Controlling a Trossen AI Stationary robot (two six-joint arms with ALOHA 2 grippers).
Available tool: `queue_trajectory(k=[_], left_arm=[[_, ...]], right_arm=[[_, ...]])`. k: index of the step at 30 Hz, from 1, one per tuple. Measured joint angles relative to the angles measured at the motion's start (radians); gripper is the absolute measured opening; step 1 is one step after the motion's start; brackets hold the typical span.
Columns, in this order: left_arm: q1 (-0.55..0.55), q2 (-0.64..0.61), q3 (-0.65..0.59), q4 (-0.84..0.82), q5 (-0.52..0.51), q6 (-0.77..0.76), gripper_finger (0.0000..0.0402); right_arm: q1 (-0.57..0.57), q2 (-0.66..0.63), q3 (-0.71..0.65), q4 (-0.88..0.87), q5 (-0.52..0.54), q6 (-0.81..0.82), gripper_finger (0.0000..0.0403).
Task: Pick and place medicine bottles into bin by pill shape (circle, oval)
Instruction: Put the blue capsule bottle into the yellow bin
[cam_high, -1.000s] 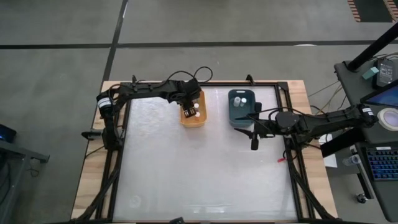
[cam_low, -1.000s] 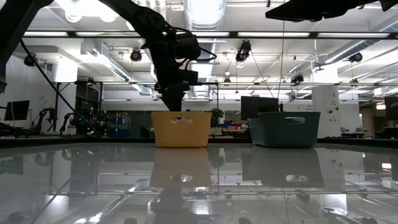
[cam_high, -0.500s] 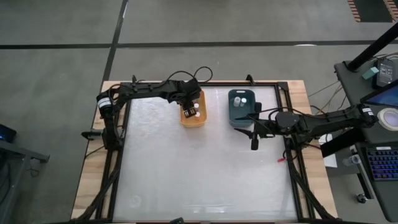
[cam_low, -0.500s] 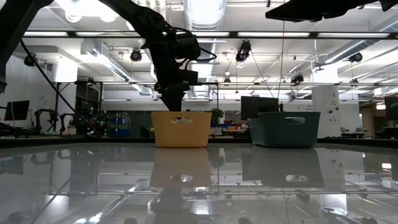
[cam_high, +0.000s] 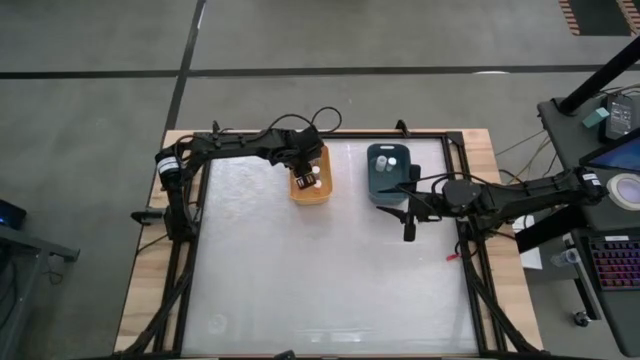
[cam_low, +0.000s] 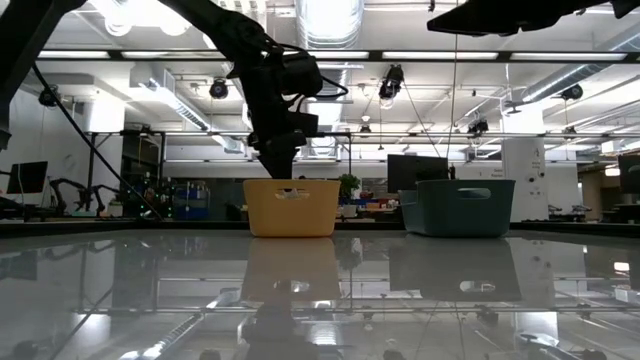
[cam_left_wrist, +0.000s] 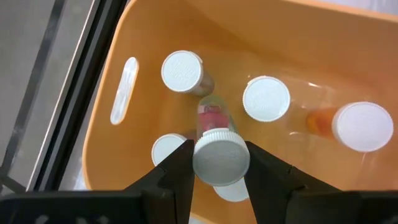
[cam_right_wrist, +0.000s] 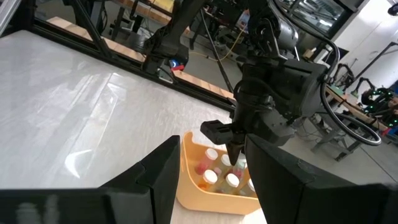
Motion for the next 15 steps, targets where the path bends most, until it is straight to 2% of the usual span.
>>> queue_trajectory(k=[15], left_arm=[[-0.001, 0.000, 0.000, 0.001, 0.000, -0.006, 0.0106]], right_arm=[[0.000, 0.000, 0.000, -0.003, 0.000, -0.006, 0.0173]])
